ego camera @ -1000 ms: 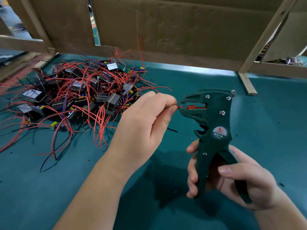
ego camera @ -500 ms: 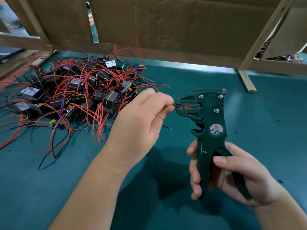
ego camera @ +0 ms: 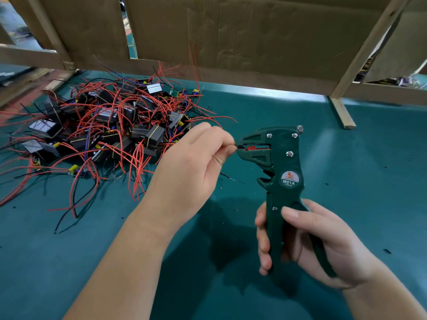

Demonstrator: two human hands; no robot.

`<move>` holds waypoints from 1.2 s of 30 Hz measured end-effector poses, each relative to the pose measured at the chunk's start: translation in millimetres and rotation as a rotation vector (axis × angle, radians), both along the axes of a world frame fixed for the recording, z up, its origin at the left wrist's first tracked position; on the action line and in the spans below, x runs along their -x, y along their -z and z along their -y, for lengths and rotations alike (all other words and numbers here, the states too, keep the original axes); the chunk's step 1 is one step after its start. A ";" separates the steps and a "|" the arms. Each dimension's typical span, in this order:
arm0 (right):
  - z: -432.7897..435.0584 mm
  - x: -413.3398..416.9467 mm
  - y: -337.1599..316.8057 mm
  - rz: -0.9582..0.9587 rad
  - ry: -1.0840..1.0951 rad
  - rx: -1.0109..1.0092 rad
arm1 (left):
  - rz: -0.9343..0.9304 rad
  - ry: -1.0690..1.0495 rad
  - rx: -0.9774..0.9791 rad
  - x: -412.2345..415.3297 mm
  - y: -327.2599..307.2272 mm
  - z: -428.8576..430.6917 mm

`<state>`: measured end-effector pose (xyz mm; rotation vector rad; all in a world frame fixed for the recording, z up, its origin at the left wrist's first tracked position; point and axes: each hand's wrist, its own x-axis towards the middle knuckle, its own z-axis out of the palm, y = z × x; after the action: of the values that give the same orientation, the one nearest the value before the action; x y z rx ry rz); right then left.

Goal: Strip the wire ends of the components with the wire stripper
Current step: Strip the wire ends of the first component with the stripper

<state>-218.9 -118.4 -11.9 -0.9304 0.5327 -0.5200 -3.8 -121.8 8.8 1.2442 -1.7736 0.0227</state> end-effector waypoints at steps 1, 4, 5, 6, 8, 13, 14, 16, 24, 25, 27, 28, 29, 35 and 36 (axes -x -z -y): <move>-3.5 -5.3 0.5 -0.009 0.030 -0.018 | -0.016 0.001 -0.020 -1.0 2.2 1.2; -10.4 -23.4 2.7 -0.102 0.200 -0.063 | -0.114 -0.007 -0.135 -2.3 10.2 4.3; -9.9 -26.6 2.8 -0.132 0.250 -0.091 | -0.155 0.011 -0.184 -2.1 13.3 5.1; -8.8 -27.7 1.8 -0.142 0.267 -0.119 | -0.187 0.039 -0.224 -1.4 15.5 5.4; -5.3 -22.3 -2.6 -0.115 0.230 -0.148 | -0.235 0.093 -0.259 -0.4 17.3 6.0; 5.1 1.7 -8.9 -0.096 0.114 -0.130 | -0.261 0.140 -0.229 0.4 15.5 6.1; 7.5 5.1 -10.1 -0.092 0.122 -0.130 | -0.255 0.135 -0.227 -0.5 16.4 6.6; 13.9 13.7 -13.8 -0.066 0.194 -0.139 | -0.285 0.113 -0.234 -4.1 17.8 7.9; 19.9 27.6 -14.3 -0.002 0.222 -0.115 | -0.267 0.167 -0.264 -9.1 19.5 10.9; 19.0 25.2 -13.1 0.010 0.193 -0.123 | -0.238 0.165 -0.258 -8.8 18.9 10.8; 17.0 20.8 -10.9 0.028 0.136 -0.134 | -0.204 0.144 -0.253 -8.9 17.8 10.8; 16.0 19.0 -9.6 0.041 0.109 -0.140 | -0.207 0.133 -0.255 -9.2 17.7 10.6; 14.9 17.4 -8.1 0.060 0.081 -0.147 | -0.208 0.122 -0.251 -9.4 17.5 10.4; 7.3 7.9 -3.1 0.170 -0.105 -0.104 | -0.225 0.092 -0.206 -5.9 15.9 10.0; 6.4 6.0 -2.5 0.173 -0.120 -0.094 | -0.220 0.093 -0.199 -5.2 15.9 10.0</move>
<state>-224.9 -124.8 -9.4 -0.8135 0.3403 -0.4580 1.4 -131.8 -7.1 1.2500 -1.6689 -0.3387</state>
